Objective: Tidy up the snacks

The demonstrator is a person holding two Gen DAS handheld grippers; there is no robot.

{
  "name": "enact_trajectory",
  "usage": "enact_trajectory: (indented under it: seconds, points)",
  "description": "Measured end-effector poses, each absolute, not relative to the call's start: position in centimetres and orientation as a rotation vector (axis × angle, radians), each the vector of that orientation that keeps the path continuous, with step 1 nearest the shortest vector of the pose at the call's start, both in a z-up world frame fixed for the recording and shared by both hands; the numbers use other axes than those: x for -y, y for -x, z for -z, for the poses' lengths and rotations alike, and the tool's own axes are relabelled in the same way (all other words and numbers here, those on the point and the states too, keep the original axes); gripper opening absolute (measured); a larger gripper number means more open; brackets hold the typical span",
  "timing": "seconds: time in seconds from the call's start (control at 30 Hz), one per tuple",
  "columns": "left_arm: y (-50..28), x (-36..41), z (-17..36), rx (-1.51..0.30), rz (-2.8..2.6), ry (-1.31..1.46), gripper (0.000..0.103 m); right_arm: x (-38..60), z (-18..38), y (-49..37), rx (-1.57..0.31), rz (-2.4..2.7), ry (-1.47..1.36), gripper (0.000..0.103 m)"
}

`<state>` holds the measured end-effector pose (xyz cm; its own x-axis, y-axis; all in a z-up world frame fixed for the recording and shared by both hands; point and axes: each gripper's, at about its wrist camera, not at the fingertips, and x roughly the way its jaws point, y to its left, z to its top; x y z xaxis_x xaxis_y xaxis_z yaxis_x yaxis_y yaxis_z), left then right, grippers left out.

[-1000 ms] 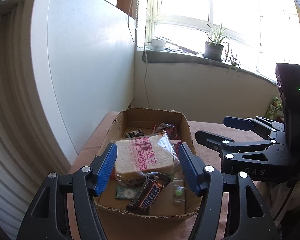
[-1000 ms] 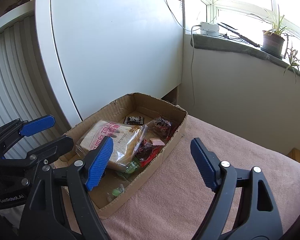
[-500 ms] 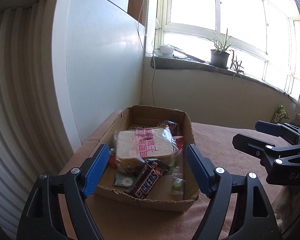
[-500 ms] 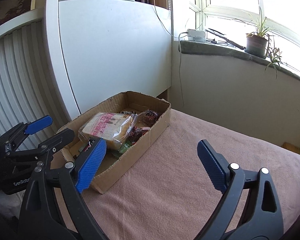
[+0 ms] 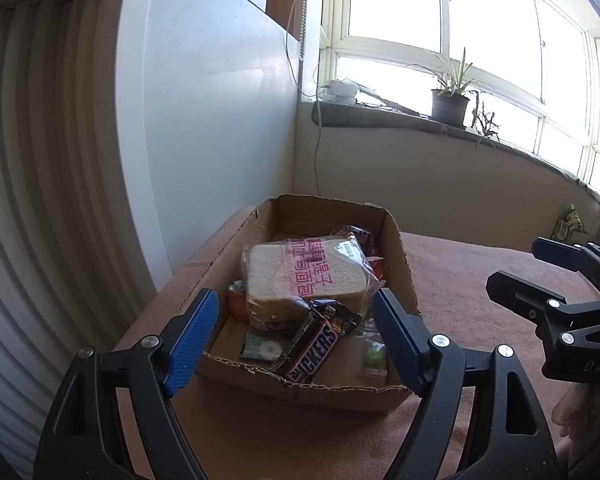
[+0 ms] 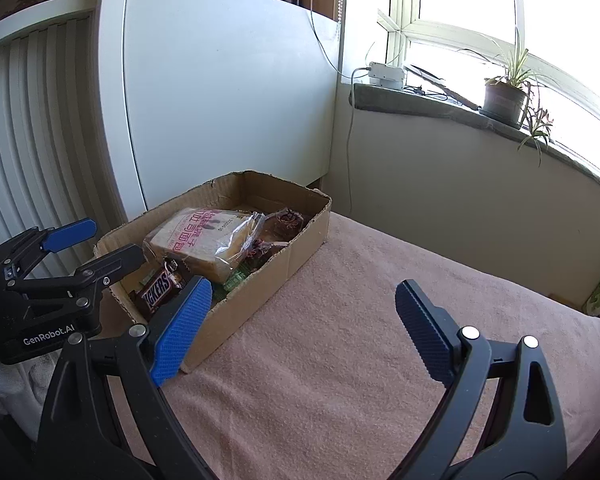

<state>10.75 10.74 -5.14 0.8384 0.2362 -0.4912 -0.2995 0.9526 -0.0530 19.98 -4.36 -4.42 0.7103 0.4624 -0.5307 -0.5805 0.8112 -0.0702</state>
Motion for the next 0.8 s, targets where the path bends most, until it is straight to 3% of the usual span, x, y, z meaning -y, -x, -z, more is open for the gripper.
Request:
enact_trajectory:
  seconds: [0.8]
  points:
    - [-10.68,-10.65,5.58,-0.525,-0.306,0.109,0.08,4.38,4.68,-20.01,-0.518,-0.577,0.243,0.095]
